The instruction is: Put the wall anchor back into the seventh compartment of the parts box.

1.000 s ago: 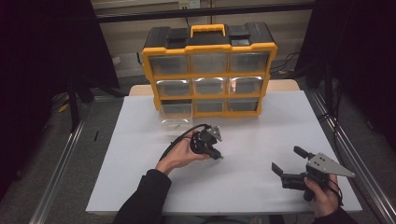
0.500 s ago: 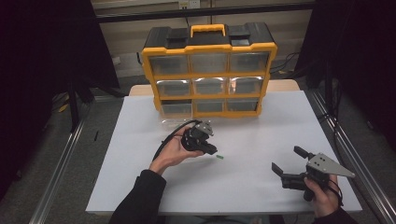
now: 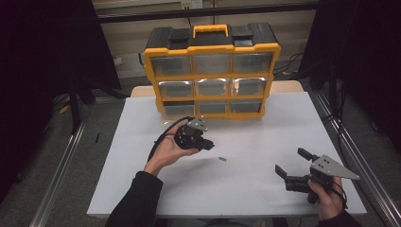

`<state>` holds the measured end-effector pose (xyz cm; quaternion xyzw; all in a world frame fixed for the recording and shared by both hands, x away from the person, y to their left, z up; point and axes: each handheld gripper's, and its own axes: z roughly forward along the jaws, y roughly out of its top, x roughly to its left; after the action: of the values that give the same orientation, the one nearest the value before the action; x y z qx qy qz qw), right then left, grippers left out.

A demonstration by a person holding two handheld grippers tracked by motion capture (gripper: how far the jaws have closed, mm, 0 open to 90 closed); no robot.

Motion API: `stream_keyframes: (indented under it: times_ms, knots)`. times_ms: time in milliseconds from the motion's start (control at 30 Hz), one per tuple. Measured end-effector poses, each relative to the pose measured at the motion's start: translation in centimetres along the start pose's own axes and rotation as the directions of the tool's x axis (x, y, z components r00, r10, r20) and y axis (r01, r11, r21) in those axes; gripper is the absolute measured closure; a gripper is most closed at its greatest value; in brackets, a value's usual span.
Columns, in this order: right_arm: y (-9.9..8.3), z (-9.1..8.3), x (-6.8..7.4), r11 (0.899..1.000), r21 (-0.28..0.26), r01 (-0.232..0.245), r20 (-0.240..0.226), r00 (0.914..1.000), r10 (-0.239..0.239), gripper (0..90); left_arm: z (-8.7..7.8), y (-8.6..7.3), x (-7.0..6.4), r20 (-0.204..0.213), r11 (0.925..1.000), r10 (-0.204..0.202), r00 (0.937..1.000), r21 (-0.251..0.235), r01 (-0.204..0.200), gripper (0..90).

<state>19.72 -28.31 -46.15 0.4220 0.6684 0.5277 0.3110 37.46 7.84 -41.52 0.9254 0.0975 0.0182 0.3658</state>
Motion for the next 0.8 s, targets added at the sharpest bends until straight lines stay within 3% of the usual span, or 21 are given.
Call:
stream_keyframes:
  times_ms: [233, 400, 800]
  knots:
    - [0.0, 0.0, 0.0, 1.000, -0.001, -0.001, 0.001, 1.0000, 0.001, 0.0, -1.1, -0.3, 0.8, -0.032, 0.9996, -0.014, 0.9994, -0.025, 0.013, 84.4]
    - [0.0, 0.0, 0.0, 1.000, 0.001, 0.003, 0.002, 1.0000, -0.003, 0.0, -2.0, -0.4, 1.0, -0.048, 0.9970, -0.045, 0.9978, -0.064, 0.042, 84.4]
    - [0.0, -0.1, 0.0, 1.000, 0.003, 0.001, 0.002, 1.0000, -0.001, 0.0, -4.5, -0.2, 1.6, -0.092, 0.9923, -0.068, 0.9934, -0.110, 0.058, 84.5]
